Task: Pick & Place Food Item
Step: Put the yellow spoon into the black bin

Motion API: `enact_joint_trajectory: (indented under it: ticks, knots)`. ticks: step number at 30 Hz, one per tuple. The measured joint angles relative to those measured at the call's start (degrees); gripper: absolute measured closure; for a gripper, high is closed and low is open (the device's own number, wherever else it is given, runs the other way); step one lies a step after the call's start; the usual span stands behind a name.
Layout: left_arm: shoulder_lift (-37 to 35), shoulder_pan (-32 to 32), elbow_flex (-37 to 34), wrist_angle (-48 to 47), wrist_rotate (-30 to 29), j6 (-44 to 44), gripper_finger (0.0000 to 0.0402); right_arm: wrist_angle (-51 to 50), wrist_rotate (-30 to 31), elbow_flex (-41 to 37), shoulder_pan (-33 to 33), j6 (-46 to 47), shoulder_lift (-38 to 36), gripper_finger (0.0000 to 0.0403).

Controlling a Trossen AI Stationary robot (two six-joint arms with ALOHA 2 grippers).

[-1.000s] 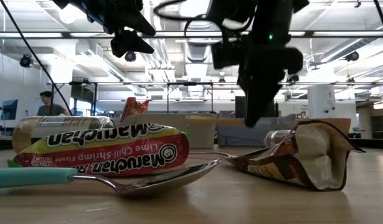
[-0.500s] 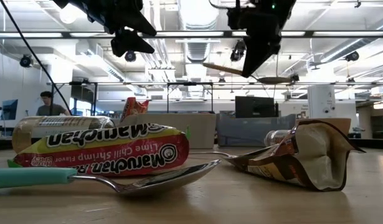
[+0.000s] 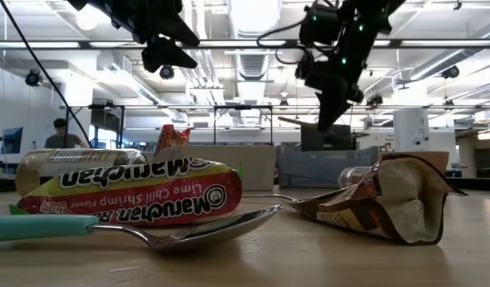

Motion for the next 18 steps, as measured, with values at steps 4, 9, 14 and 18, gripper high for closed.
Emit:
enact_joint_trajectory:
  ticks: [4,9,14,18]
  knots:
    - [-0.02,0.00,0.00,-0.06,0.00,0.09,0.0132,0.94,-1.44,-2.43,-3.07,-1.04,0.00,0.0377]
    - [-0.02,0.00,0.00,-0.09,0.00,0.22,0.0132,3.78,-4.27,-5.17,-5.28,-1.04,0.01,0.0377]
    - [-0.02,0.00,0.00,-0.09,-0.01,0.23,0.0132,7.06,-5.70,-6.36,-5.72,-0.95,0.14,0.0377]
    - [-0.02,0.00,0.02,-0.07,-0.01,0.20,0.0132,8.49,-6.95,-6.33,-6.21,-0.29,1.81,0.0377]
